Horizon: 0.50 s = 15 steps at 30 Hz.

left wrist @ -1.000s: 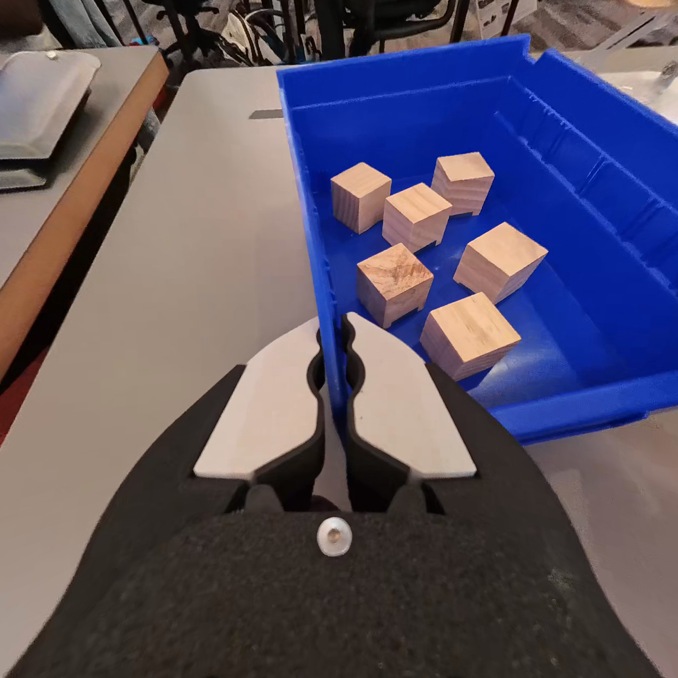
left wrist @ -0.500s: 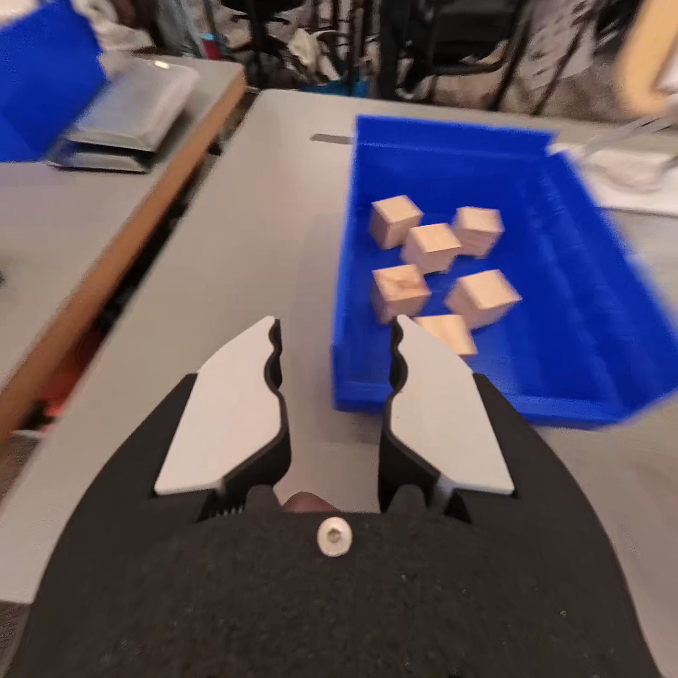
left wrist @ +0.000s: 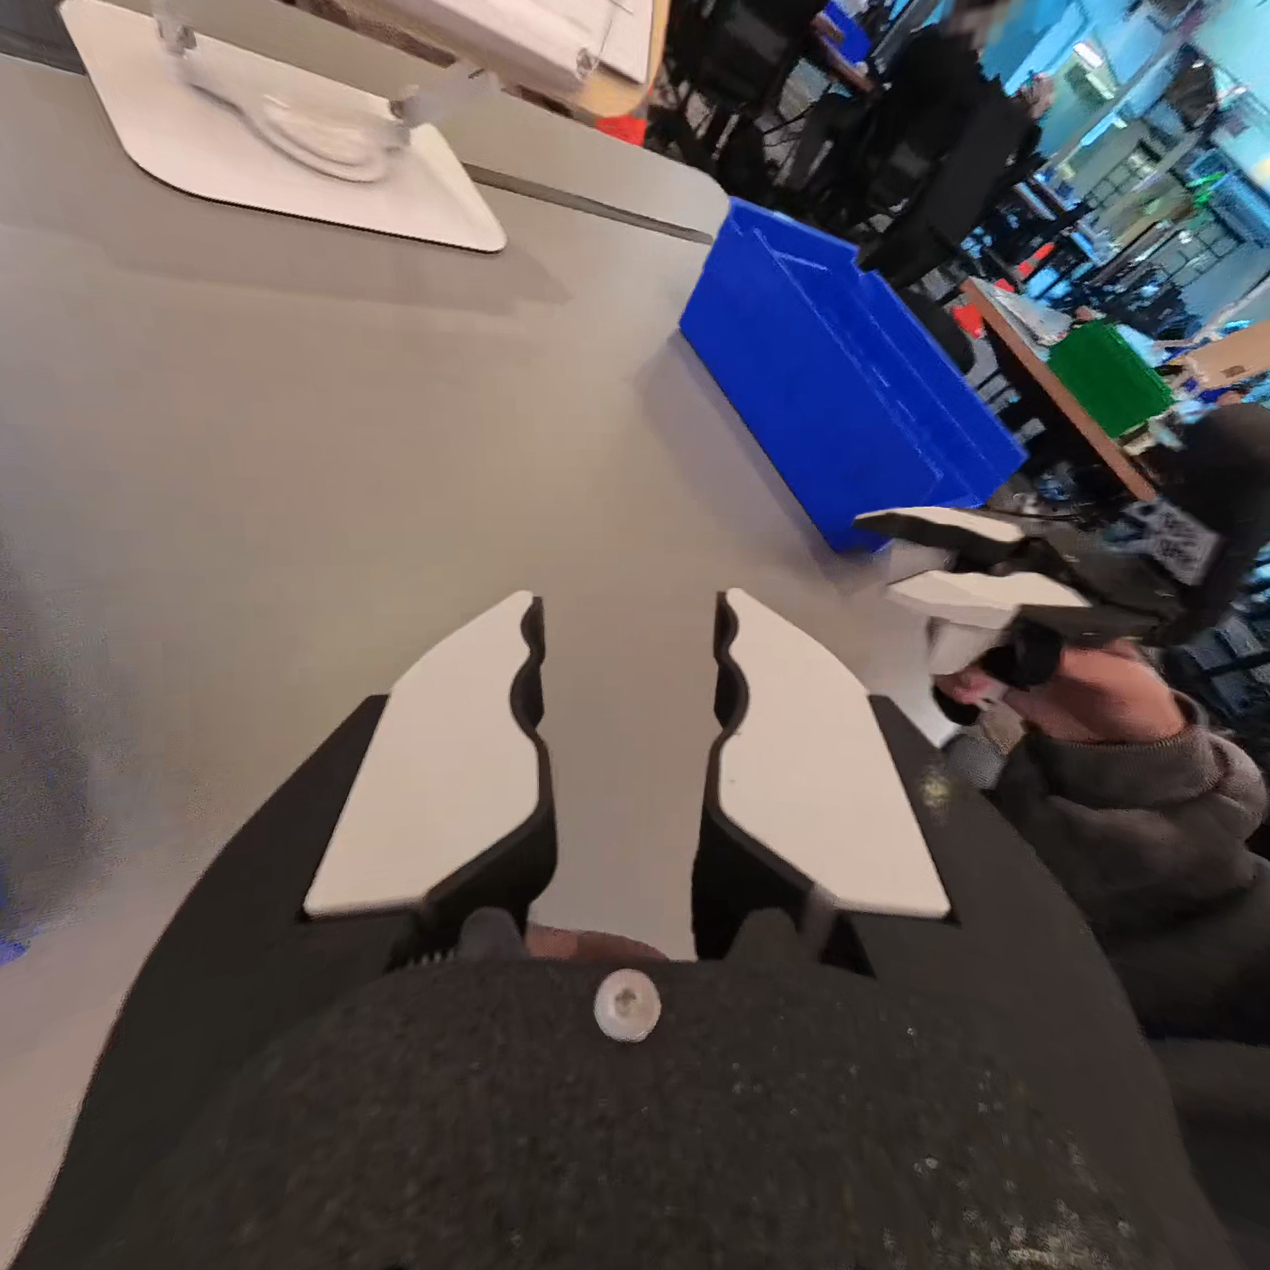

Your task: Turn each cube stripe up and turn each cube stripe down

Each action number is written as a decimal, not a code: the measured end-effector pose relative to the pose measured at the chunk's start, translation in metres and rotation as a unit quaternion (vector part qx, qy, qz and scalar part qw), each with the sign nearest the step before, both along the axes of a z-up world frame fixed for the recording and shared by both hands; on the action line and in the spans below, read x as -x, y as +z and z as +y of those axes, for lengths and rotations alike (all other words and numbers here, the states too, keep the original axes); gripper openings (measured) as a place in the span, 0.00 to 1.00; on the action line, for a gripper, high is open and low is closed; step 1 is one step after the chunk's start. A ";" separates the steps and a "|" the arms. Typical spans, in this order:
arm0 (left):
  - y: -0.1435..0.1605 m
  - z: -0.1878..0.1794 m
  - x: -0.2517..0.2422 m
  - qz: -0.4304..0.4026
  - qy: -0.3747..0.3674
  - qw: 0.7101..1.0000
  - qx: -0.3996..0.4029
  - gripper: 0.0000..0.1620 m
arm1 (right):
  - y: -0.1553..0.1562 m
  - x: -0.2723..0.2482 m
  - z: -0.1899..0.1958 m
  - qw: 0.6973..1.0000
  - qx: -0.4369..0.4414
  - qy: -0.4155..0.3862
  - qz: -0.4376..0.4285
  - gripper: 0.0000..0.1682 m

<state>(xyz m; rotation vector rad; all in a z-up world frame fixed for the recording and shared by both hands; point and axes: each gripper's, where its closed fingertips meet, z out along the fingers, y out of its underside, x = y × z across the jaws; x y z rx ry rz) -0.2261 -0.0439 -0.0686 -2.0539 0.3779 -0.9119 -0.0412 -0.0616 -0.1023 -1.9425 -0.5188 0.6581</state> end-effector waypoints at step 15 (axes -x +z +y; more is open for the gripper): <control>-0.067 -0.006 0.008 0.095 0.035 0.994 -0.029 0.36 | -0.017 -0.035 0.000 0.995 -0.055 -0.071 -0.049 0.33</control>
